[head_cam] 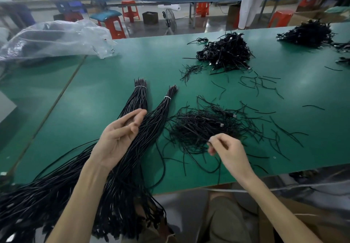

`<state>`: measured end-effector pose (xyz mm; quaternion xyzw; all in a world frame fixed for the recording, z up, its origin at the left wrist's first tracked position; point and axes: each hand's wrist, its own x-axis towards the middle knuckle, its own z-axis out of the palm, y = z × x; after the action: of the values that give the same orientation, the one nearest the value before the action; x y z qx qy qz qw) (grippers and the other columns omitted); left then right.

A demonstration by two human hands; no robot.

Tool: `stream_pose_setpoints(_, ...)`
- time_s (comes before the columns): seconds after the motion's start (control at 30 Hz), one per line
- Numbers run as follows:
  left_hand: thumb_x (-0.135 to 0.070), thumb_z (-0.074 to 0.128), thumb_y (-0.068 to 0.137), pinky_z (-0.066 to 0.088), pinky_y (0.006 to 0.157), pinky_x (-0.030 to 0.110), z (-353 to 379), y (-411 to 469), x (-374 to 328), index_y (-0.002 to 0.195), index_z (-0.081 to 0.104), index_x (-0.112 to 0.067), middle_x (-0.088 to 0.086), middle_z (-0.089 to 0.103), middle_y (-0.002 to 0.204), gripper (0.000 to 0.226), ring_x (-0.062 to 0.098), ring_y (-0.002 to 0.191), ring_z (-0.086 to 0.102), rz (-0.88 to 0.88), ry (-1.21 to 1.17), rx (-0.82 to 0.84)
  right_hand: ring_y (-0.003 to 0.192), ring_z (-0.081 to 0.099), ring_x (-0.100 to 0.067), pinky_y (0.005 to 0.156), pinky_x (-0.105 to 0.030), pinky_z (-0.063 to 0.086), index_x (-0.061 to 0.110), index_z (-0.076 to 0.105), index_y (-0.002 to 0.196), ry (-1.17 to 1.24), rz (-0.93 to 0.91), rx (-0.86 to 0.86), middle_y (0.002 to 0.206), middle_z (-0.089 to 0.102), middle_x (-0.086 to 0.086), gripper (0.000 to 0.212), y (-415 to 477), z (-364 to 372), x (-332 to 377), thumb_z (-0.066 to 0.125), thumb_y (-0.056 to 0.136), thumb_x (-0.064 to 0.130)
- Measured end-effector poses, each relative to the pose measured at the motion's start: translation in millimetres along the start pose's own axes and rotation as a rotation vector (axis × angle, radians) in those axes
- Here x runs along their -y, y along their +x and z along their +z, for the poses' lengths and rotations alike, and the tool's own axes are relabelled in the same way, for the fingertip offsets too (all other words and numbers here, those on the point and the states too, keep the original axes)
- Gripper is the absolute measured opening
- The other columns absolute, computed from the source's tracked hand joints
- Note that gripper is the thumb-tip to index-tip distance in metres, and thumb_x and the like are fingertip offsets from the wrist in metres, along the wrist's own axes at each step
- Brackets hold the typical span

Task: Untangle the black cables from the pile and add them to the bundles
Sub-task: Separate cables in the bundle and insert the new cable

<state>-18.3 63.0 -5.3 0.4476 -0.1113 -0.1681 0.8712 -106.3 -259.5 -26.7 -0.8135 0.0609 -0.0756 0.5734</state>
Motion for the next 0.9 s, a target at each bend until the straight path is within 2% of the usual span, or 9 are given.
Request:
stream_pose_setpoints(0.03,0.01,0.052,0.093,0.054,0.08,0.019,5.2,-1.1,0.2,0.14,0.059,0.002,0.019,0.059,0.142,0.048,0.014,0.108,0.065,-0.036,0.112,0.017,0.087,0.068,-0.002,0.085,-0.028,0.056,0.017,0.072,0.105,-0.097,-0.029,0.041,0.092,0.073,0.011,0.014,0.1,2.6,5.7,0.06,0.103,0.023)
stream_pose_setpoints(0.13,0.008,0.053,0.096,0.047,0.068,0.022,25.0,-5.5,3.1,0.143,0.056,-0.001,0.013,0.06,0.114,0.048,0.015,0.089,0.058,-0.114,0.305,0.176,0.135,0.043,-0.001,0.117,-0.026,0.033,0.022,0.044,0.152,-0.406,-0.197,0.093,0.145,0.052,0.015,0.053,5.3,18.7,24.5,0.059,0.103,0.035)
stream_pose_setpoints(0.23,0.002,0.054,0.1,0.041,0.069,0.023,40.9,-4.7,7.0,0.143,0.056,-0.003,0.009,0.058,0.105,0.044,0.014,0.083,0.054,-0.118,0.411,0.274,0.153,0.012,-0.005,0.128,-0.036,0.005,0.024,0.014,0.164,-0.649,-0.457,0.211,0.163,0.026,0.013,0.079,11.2,42.1,46.0,0.057,0.101,0.044)
stream_pose_setpoints(0.3,-0.002,0.056,0.101,0.04,0.073,0.025,43.7,-3.1,8.7,0.142,0.058,-0.005,0.006,0.059,0.102,0.041,0.014,0.083,0.054,-0.116,0.423,0.284,0.149,0.028,-0.01,0.127,-0.036,0.016,0.022,0.024,0.162,-0.527,-0.452,0.315,0.159,0.04,0.004,0.07,15.6,56.5,56.0,0.059,0.103,0.034)
stream_pose_setpoints(0.37,-0.007,0.059,0.101,0.041,0.075,0.025,40.1,-2.5,7.2,0.142,0.058,-0.006,0.005,0.06,0.101,0.041,0.013,0.083,0.055,-0.101,0.388,0.229,0.119,0.06,-0.014,0.108,-0.034,0.044,0.015,0.056,0.142,-0.273,-0.352,0.329,0.128,0.068,-0.003,0.037,20.2,62.9,63.8,0.056,0.106,0.022)
stream_pose_setpoints(0.5,-0.017,0.075,0.09,0.049,0.07,0.019,27.1,-5.1,12.0,0.138,0.061,-0.002,0.003,0.063,0.103,0.053,0.009,0.083,0.058,-0.053,0.077,0.037,0.073,0.06,-0.014,0.079,-0.039,0.051,0.008,0.072,0.101,-0.182,-0.409,0.169,0.074,0.065,0.002,0.02,21.5,63.2,65.4,0.054,0.106,0.016)
stream_pose_setpoints(0.63,-0.023,0.082,0.087,0.053,0.073,0.02,34.1,-8.5,37.9,0.137,0.063,-0.001,-0.001,0.065,0.1,0.058,0.006,0.083,0.062,-0.082,-0.251,-0.086,0.072,0.059,-0.011,0.077,-0.038,0.054,0.005,0.072,0.104,-0.241,-0.548,0.106,0.078,0.064,0.01,0.02,8.1,67.6,67.9,0.055,0.106,0.016)
stream_pose_setpoints(0.73,-0.024,0.081,0.088,0.05,0.069,0.019,43.6,-8.8,51.3,0.134,0.063,-0.001,-0.008,0.06,0.093,0.055,0.003,0.074,0.055,-0.119,-0.558,-0.08,0.087,0.07,-0.019,0.079,-0.041,0.059,-0.002,0.071,0.107,-0.288,-0.69,0.011,0.098,0.074,-0.006,0.024,-3.6,72.8,66.6,0.055,0.105,0.016)
stream_pose_setpoints(0.9,-0.048,0.056,0.099,0.046,0.086,0.027,54.9,-6.8,50.0,0.113,0.078,-0.02,-0.003,0.068,0.104,0.039,0.013,0.091,0.062,-0.14,-0.175,-0.11,0.098,0.073,-0.026,0.081,-0.044,0.06,0.001,0.072,0.112,-0.497,-0.727,0.072,0.107,0.076,-0.009,0.024,-10.0,73.5,59.6,0.058,0.105,0.018)
